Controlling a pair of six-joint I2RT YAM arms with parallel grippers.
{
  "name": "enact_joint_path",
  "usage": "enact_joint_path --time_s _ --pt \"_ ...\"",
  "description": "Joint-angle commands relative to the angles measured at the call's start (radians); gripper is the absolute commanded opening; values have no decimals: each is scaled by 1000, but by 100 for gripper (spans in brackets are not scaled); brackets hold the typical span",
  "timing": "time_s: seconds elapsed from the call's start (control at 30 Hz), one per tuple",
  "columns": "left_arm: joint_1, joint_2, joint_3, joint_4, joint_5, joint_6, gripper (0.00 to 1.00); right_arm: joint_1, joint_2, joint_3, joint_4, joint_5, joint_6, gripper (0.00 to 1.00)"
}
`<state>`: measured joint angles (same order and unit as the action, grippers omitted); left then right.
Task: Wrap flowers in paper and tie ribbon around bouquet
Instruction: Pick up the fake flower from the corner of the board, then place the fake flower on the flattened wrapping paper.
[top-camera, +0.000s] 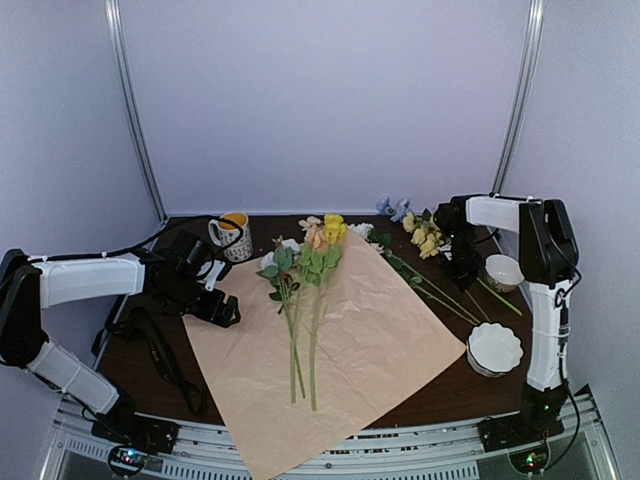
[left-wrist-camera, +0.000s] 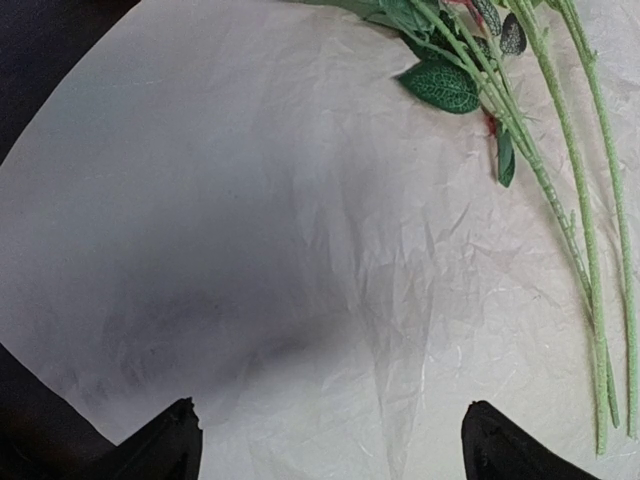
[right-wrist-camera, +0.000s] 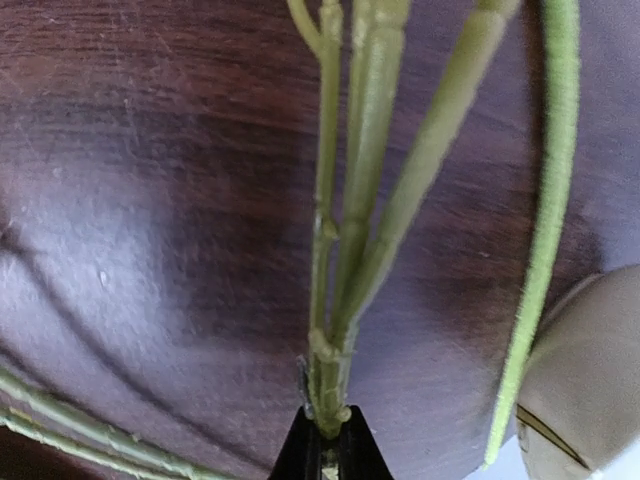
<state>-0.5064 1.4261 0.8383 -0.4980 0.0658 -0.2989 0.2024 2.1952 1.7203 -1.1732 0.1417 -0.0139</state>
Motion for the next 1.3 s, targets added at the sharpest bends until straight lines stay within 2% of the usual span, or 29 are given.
enact_joint_path --time_s 0.0,0.2,0.3,0.37,0.43,0.47,0.5,0.53,0.63,0.73,0.87,1.0,1.03,1.13,1.27 --pt "3 2 19 3 -2 17 94 22 -187 -33 89 107 -24 0" --pt "3 1 25 4 1 16 94 35 -455 -38 174 -60 41 0" --pt "2 -4 21 6 -2 15 94 38 -584 -62 255 -246 173 0" --pt "3 -4 19 12 -4 14 94 56 -675 -164 444 -483 363 0" --pt "2 1 21 18 -5 8 94 129 -764 -362 774 -711 648 0" --pt "3 3 23 21 -1 3 94 199 -799 -475 971 -738 797 0" --pt "3 7 24 27 4 -1 94 278 -817 -582 1104 -716 943 0" --pt "2 11 26 32 11 -2 94 357 -813 -623 1205 -675 1024 0" --pt "3 24 40 33 27 -1 94 521 -703 -613 1320 -661 1131 0" --pt "2 19 39 29 27 2 94 611 -555 -514 1254 -650 1091 0" --pt "2 -3 22 29 21 3 94 658 -391 -404 1112 -647 1005 0" --pt "3 -15 5 28 13 4 94 664 -351 -397 1066 -655 976 0" --pt "3 -15 2 29 14 4 94 665 -348 -385 1031 -661 952 3" --pt "3 -3 2 30 15 4 94 662 -346 -279 794 -612 792 37" --pt "3 4 7 32 20 4 94 657 -387 -99 377 -278 455 61"
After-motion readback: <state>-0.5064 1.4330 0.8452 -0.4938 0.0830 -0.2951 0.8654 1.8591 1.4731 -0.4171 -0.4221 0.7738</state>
